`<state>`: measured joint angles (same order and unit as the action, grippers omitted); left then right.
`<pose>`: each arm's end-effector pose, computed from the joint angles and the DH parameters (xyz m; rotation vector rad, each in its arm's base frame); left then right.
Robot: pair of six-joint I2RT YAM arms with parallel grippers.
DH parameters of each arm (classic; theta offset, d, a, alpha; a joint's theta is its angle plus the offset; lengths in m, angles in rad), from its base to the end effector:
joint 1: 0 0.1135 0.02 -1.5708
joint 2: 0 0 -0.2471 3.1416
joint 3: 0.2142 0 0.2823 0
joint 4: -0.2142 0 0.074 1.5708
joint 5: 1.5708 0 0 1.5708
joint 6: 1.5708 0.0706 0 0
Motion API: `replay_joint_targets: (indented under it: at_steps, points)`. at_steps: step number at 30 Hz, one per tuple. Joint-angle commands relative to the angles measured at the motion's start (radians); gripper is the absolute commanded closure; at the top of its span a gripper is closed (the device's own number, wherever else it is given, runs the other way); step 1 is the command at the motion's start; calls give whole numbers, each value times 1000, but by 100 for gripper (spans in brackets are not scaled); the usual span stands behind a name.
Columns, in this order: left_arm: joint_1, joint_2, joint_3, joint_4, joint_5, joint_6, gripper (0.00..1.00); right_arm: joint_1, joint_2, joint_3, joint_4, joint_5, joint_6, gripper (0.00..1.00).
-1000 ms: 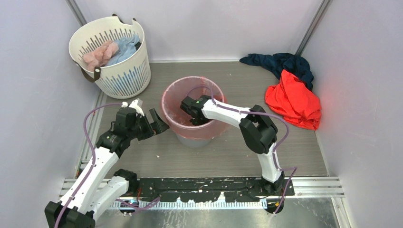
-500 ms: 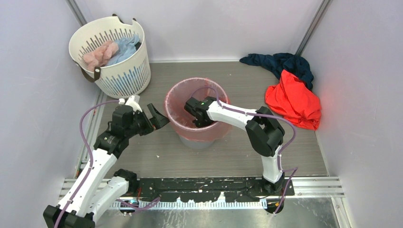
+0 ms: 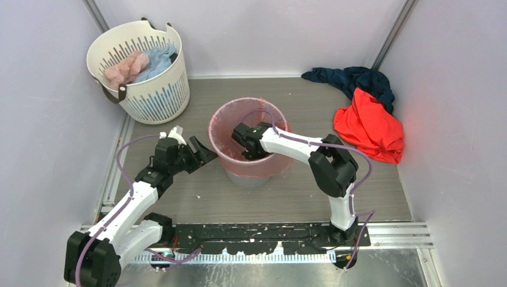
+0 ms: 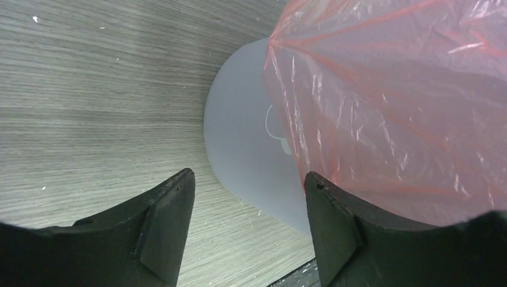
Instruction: Put the trash bags into the trash bin
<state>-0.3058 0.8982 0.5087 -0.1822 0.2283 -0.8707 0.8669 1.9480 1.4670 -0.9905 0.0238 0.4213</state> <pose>0.2470 -0.0947 0.1803 -0.4961 2.2191 -0.9037 0.2586 0.3021 0.1249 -0.6716 2.9724 0.0619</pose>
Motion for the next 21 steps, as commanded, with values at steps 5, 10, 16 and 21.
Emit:
replay_joint_targets:
  at_steps: [5,10,16,21]
  points:
    - [-3,48,-24,225,21,-47,35,25,-27,12,32,-10,19,99]
    - [-3,52,-49,236,24,-49,35,26,-21,-9,48,-10,21,99]
    - [-3,2,-67,189,30,-44,35,27,14,-43,78,-62,26,99]
    - [-3,-74,-55,75,33,-18,34,29,17,-74,100,-77,43,99]
